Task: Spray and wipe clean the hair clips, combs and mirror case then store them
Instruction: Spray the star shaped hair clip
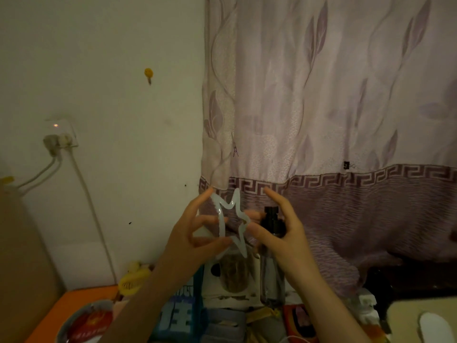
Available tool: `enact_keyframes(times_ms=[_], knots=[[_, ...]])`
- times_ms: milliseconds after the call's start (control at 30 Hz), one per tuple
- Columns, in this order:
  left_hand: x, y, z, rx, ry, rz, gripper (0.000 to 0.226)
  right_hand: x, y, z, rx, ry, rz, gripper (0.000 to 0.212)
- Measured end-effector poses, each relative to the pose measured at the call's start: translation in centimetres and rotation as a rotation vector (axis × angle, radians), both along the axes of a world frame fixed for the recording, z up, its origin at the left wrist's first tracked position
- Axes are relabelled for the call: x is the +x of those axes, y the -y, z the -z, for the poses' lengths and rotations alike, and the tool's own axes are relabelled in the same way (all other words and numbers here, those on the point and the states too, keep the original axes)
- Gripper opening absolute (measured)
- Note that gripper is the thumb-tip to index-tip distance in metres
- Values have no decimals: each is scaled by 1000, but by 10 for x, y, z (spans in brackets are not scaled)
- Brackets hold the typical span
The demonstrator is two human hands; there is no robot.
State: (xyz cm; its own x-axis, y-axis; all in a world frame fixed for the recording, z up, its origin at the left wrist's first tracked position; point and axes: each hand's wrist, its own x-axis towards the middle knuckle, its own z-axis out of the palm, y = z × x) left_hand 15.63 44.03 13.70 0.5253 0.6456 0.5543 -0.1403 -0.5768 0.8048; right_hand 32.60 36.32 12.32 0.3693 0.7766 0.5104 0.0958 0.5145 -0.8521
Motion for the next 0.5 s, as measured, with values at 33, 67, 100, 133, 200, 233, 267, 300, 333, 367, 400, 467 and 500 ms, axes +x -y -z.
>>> enact_keyframes(times_ms=[33, 67, 100, 133, 200, 233, 267, 300, 333, 367, 400, 467, 500], knots=[[-2, 1, 5, -18, -13, -14, 81, -1, -2, 4, -15, 1, -15, 77], [-5, 2, 11, -33, -26, -34, 82, -2, -4, 9, -29, -3, -36, 76], [-9, 3, 17, -48, -37, -53, 81, -4, -5, 15, -42, -9, -60, 75], [-12, 4, 23, -64, -47, -70, 78, -6, -8, 22, -58, -10, -81, 75], [-22, 7, 38, -109, -66, -115, 76, -14, -11, 37, -95, -8, -107, 72], [-27, 9, 46, -136, -72, -140, 77, -18, -13, 45, -114, -8, -116, 72], [-33, 11, 53, -162, -74, -164, 79, -23, -15, 53, -134, -6, -125, 72], [-39, 13, 61, -188, -78, -183, 79, -29, -17, 60, -157, 1, -136, 73], [-45, 15, 69, -216, -84, -200, 79, -36, -18, 69, -181, 7, -149, 73], [-52, 17, 77, -247, -90, -211, 79, -42, -19, 77, -205, 5, -166, 72], [-59, 19, 84, -279, -95, -220, 78, -49, -21, 86, -231, -4, -186, 72], [-75, 20, 100, -327, -111, -246, 78, -63, -22, 104, -276, -18, -217, 75], [-84, 20, 108, -349, -126, -261, 80, -70, -23, 112, -299, -19, -226, 75]])
